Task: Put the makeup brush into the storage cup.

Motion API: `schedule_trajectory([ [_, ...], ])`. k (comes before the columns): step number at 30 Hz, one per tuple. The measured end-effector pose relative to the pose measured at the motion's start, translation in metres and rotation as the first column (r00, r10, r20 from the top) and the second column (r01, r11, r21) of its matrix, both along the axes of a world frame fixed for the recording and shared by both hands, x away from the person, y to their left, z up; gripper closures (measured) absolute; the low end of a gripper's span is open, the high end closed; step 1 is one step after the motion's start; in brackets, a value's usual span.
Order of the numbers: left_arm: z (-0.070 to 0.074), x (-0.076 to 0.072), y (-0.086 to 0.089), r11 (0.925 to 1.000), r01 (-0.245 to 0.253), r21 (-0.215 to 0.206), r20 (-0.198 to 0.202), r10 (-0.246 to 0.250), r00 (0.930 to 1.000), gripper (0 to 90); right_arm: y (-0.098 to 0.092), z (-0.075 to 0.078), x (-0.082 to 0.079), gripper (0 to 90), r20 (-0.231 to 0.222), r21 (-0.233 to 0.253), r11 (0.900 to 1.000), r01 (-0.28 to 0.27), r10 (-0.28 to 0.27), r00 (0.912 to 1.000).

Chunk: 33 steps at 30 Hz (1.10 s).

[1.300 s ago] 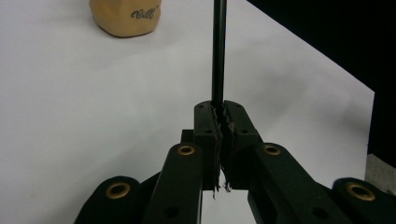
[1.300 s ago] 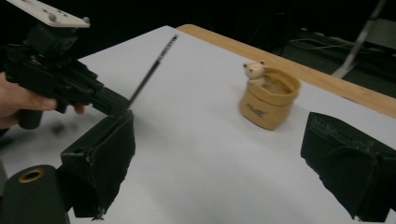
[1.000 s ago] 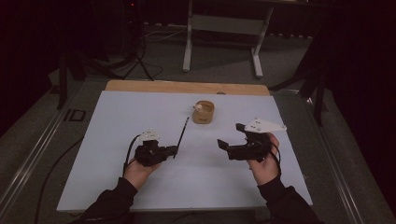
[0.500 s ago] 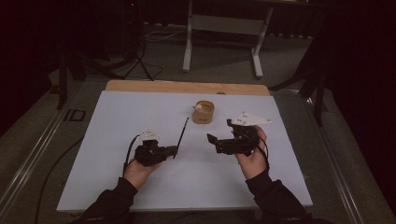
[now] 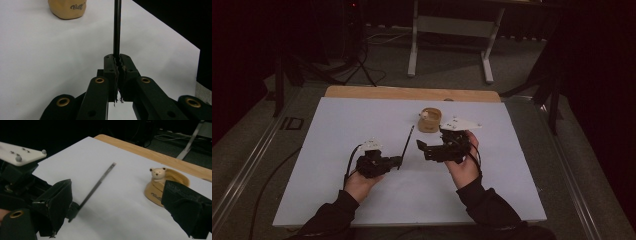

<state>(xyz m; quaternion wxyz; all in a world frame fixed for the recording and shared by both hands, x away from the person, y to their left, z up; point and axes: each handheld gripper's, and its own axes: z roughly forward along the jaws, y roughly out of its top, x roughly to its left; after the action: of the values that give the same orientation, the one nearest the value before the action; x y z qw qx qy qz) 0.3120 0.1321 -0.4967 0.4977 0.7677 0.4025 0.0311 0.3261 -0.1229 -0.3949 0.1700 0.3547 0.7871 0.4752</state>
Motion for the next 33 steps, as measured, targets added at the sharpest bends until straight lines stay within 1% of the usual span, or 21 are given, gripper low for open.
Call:
schedule_trajectory([
  [5, 0.0, 0.0, 0.001, 1.0, -0.002, -0.002, 0.0, 0.002, 1.0, 85.6, 0.011, -0.002, 0.002, 9.1, -0.009, 0.017, 1.0, 0.008, -0.008, 0.9999],
  [9, 0.0, 0.0, 0.001, 1.0, -0.004, -0.002, 0.001, 0.004, 1.0, 85.7, 0.017, -0.004, 0.003, 9.1, -0.014, 0.017, 0.999, 0.041, -0.041, 0.9991],
  [10, 0.0, 0.0, 0.001, 1.0, -0.005, -0.003, 0.004, 0.005, 1.0, 85.6, 0.02, -0.005, 0.004, 9.1, -0.021, 0.032, 0.998, 0.062, -0.062, 0.9979],
  [12, 0.0, 0.0, 0.0, 1.0, -0.005, -0.003, 0.002, 0.005, 1.0, 85.6, 0.021, -0.006, 0.004, 9.1, -0.024, 0.038, 0.997, 0.073, -0.072, 0.9971],
  [13, 0.0, 0.0, 0.0, 1.0, -0.005, -0.004, 0.003, 0.005, 1.0, 85.6, 0.024, -0.006, 0.005, 9.1, -0.039, 0.054, 0.994, 0.094, -0.092, 0.995],
  [15, 0.0, 0.0, 0.0, 1.0, -0.004, -0.001, 0.003, 0.004, 1.0, 85.6, 0.026, -0.007, 0.006, 9.1, -0.048, 0.065, 0.993, 0.1, -0.097, 0.9941],
  [16, 0.0, 0.0, 0.001, 1.0, -0.004, -0.005, 0.002, 0.004, 1.0, 85.7, 0.029, -0.007, 0.007, 9.1, -0.072, 0.095, 0.99, 0.101, -0.094, 0.993],
  [18, 0.0, 0.0, 0.0, 1.0, -0.005, -0.002, 0.005, 0.005, 1.0, 85.6, 0.03, -0.008, 0.007, 9.1, -0.079, 0.103, 0.989, 0.102, -0.094, 0.9924],
  [19, 0.0, 0.0, 0.001, 1.0, -0.005, -0.005, 0.006, 0.005, 1.0, 85.6, 0.032, -0.008, 0.008, 9.2, -0.096, 0.126, 0.986, 0.108, -0.096, 0.9907],
  [21, 0.0, -0.001, 0.0, 1.0, -0.006, -0.005, 0.008, 0.006, 1.0, 85.6, 0.033, -0.008, 0.009, 9.2, -0.101, 0.132, 0.985, 0.107, -0.094, 0.9904],
  [22, 0.0, 0.0, 0.0, 1.0, -0.003, -0.007, 0.004, 0.003, 1.0, 85.7, 0.035, -0.009, 0.009, 9.7, -0.123, 0.153, 0.98, 0.128, -0.109, 0.9863],
  [23, 0.0, 0.0, 0.0, 1.0, -0.003, -0.007, 0.004, 0.003, 1.0, 85.6, 0.035, -0.009, 0.009, 9.7, -0.123, 0.153, 0.98, 0.128, -0.109, 0.9863],
  [24, 0.0, 0.0, 0.0, 0.9999, -0.006, -0.011, 0.007, 0.006, 1.0, 85.6, 0.037, -0.01, 0.011, 9.8, -0.143, 0.166, 0.976, 0.144, -0.121, 0.9823],
  [25, 0.0, 0.0, 0.0, 0.9999, -0.006, -0.011, 0.007, 0.006, 1.0, 85.6, 0.037, -0.01, 0.011, 9.8, -0.143, 0.166, 0.976, 0.144, -0.121, 0.9823],
  [26, 0.001, -0.001, 0.0, 0.9999, -0.007, -0.009, 0.011, 0.007, 0.9999, 85.6, 0.039, -0.011, 0.012, 9.8, -0.176, 0.181, 0.968, 0.174, -0.142, 0.974],
  [27, 0.001, -0.001, 0.0, 0.9999, -0.007, -0.009, 0.011, 0.007, 0.9999, 85.6, 0.039, -0.011, 0.012, 9.8, -0.176, 0.181, 0.968, 0.174, -0.142, 0.974],
  [28, 0.001, 0.0, 0.0, 0.9999, -0.005, -0.011, 0.009, 0.005, 0.9999, 85.6, 0.041, -0.014, 0.014, 10.0, -0.202, 0.186, 0.963, 0.195, -0.157, 0.9667],
  [29, 0.001, -0.001, 0.0, 1.0, -0.005, -0.007, 0.012, 0.005, 0.9999, 85.6, 0.041, -0.014, 0.014, 10.0, -0.202, 0.186, 0.963, 0.195, -0.157, 0.9667],
  [30, 0.001, -0.001, 0.0, 1.0, -0.004, -0.008, 0.012, 0.004, 0.9999, 85.7, 0.043, -0.015, 0.014, 15.4, -0.212, 0.187, 0.96, 0.208, -0.167, 0.963],
  [32, 0.001, -0.001, 0.0, 0.9999, 0.001, -0.012, 0.011, -0.001, 0.9999, 85.6, 0.046, -0.016, 0.013, 15.6, -0.19, 0.178, 0.957, 0.228, -0.194, 0.9625],
  [33, 0.001, -0.001, 0.0, 0.9999, 0.001, -0.012, 0.011, -0.001, 0.9999, 85.6, 0.046, -0.016, 0.013, 15.6, -0.19, 0.178, 0.957, 0.228, -0.194, 0.9625],
])
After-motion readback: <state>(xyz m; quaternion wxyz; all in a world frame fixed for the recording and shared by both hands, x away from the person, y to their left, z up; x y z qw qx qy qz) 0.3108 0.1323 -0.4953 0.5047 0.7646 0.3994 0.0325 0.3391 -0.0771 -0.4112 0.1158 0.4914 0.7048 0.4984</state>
